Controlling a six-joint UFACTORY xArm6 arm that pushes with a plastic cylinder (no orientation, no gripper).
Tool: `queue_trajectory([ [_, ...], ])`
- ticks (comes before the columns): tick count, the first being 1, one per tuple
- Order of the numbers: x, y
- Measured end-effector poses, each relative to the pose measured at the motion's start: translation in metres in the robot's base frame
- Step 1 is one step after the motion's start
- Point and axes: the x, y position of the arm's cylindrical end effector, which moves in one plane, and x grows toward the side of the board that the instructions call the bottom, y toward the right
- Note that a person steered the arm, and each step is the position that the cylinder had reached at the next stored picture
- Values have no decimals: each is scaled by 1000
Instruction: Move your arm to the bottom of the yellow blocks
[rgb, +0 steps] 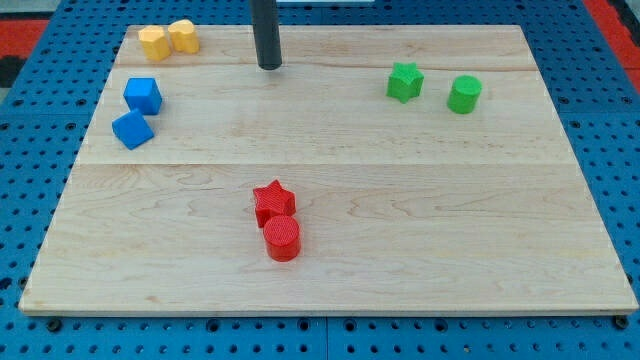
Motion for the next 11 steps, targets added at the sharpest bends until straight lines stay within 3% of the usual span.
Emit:
queue_trajectory([
  [2, -1, -7],
  [3, 4, -40],
  [4, 3, 60],
  [5, -26, 139],
  [6, -27, 142],
  [7, -29, 103],
  [8, -38, 22],
  [9, -10, -19],
  [11, -2, -105],
])
